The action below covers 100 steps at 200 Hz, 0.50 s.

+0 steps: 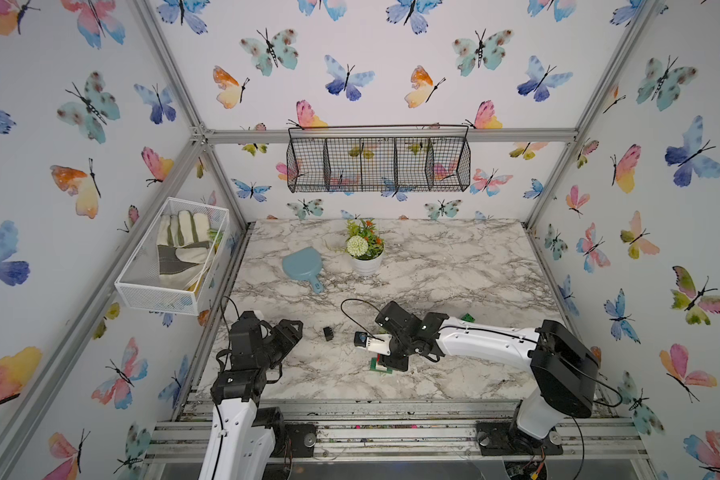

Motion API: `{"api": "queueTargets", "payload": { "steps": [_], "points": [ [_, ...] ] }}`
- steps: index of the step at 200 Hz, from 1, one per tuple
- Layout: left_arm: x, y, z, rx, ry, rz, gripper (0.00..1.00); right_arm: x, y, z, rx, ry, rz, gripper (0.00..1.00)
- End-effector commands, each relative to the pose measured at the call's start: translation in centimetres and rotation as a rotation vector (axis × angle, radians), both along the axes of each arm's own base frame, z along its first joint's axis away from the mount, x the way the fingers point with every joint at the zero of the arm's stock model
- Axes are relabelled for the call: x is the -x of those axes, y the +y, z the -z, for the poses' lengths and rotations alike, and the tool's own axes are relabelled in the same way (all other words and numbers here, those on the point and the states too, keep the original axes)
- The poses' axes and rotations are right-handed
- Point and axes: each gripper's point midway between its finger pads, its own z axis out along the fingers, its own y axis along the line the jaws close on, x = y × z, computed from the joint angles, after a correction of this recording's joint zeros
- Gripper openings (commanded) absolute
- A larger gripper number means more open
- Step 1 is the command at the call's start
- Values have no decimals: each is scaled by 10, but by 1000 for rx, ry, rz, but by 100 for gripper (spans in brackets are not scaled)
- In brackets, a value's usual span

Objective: Assemble the number 1 with lego
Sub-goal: Assemble the lego brick with the lego brick.

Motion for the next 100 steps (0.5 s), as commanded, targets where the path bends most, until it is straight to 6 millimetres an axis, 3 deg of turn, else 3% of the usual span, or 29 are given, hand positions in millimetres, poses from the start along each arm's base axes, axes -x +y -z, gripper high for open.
{"api": "queueTargets", "payload": {
  "steps": [1,62,100],
  "points": [
    [0,-1,2,-1,-6,16,71,8,-5,14,34,34,-10,5],
    [0,-1,2,-1,-6,16,71,9,-9,22,65,27,-10,5],
    [0,-1,2,-1,-6,16,71,7,-2,3,8,13,6,5]
  ]
}}
